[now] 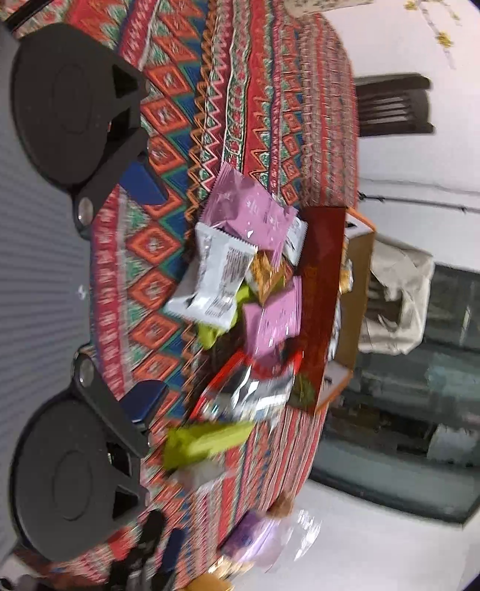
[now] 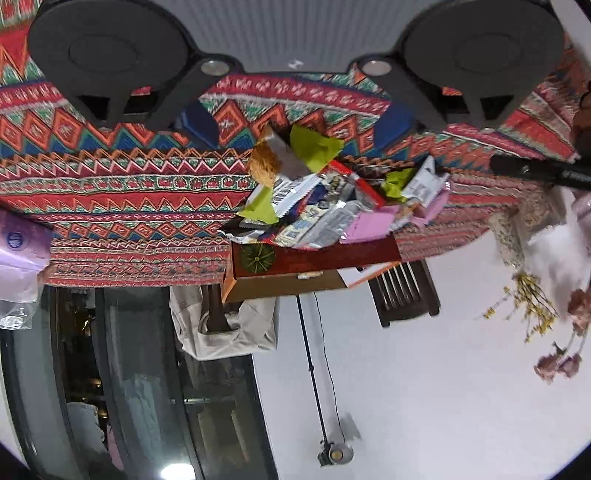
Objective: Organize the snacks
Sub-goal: 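Grasp a cookie packet with the right tool while the left grasps a white packet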
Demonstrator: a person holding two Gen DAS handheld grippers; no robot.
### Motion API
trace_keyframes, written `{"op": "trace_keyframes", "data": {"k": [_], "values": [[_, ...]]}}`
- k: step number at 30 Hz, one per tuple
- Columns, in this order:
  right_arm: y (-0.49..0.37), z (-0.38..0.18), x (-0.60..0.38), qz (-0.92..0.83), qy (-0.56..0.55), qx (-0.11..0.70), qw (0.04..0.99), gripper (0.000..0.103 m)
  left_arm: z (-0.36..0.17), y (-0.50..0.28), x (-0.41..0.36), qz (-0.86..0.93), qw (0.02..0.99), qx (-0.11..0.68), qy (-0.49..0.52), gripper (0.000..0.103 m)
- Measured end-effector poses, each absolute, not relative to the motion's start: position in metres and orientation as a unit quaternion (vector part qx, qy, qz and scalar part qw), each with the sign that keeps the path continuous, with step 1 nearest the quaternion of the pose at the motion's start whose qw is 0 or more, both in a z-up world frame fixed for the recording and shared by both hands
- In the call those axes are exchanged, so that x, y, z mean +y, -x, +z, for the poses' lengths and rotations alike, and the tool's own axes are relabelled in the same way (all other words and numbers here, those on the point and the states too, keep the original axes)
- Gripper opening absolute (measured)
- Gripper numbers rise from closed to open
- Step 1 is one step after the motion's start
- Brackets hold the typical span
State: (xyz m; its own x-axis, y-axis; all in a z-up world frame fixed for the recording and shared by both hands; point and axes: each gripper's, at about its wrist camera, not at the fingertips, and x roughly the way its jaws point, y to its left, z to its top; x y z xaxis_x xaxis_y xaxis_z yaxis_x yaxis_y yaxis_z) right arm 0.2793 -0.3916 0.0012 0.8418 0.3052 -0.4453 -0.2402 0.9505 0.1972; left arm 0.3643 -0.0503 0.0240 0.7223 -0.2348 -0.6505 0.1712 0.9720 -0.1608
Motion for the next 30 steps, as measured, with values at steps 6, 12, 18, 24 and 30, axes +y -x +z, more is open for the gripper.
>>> {"op": "trace_keyframes", "data": {"k": [6,12,18,24,30], "values": [[-0.33,-0.007,-0.387,0.156,-0.032,0.277,0.948,0.073,0.004,-0.417,-0.061,-0.115,0.917,0.379,0.043,0.102],[-0.369,-0.009,-0.393,0.167,-0.027,0.284,0.944,0.057,-0.003,-0.441,-0.063,-0.115,0.92,0.358,0.108,0.103],[-0.393,-0.019,-0.394,0.19,-0.043,0.288,0.938,0.051,-0.001,-0.44,-0.057,-0.074,0.924,0.341,0.154,0.103],[-0.396,-0.023,-0.399,0.2,-0.065,0.285,0.935,0.052,-0.003,-0.429,-0.047,-0.037,0.909,0.349,0.225,0.102],[-0.396,-0.024,-0.401,0.199,-0.074,0.286,0.934,0.05,-0.006,-0.44,-0.063,-0.003,0.91,0.361,0.205,0.058]]}}
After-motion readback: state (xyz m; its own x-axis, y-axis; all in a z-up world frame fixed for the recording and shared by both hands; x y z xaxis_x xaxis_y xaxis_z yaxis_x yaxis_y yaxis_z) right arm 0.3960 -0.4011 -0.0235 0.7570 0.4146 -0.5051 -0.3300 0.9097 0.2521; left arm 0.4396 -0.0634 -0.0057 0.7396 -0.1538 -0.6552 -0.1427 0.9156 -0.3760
